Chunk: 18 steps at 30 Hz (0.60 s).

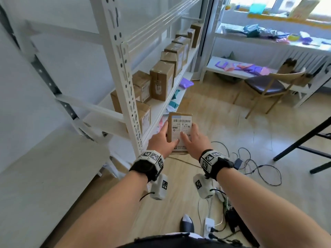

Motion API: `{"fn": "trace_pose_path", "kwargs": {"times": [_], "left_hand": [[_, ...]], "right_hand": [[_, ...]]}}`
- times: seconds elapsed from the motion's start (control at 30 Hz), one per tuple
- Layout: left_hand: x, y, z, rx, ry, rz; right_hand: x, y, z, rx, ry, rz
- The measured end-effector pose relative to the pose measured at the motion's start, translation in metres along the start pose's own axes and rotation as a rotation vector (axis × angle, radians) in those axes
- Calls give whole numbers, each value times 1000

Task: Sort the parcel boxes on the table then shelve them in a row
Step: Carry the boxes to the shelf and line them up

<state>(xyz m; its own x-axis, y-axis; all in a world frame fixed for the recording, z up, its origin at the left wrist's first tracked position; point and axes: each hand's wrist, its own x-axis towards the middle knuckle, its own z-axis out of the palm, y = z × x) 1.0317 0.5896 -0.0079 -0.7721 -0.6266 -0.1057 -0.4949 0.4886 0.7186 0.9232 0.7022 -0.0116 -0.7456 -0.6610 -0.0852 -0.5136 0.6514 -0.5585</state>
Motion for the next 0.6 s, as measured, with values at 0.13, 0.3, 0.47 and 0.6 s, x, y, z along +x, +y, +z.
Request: {"fn": "trace_pose_path", "kwargs": {"times": [0.13,0.3,0.47,0.6], "left_hand": [[47,37,1,19,56,51],[108,93,8,18,129,56],[164,136,23,-8,170,74],[213,157,36,-40,198,104]], "right_hand": [[48,8,-38,-36,45,-36],[113,27,-90,-34,109,-68],[175,53,-127,-10,126,-89],[226,71,-145,-6,146,-103]]}}
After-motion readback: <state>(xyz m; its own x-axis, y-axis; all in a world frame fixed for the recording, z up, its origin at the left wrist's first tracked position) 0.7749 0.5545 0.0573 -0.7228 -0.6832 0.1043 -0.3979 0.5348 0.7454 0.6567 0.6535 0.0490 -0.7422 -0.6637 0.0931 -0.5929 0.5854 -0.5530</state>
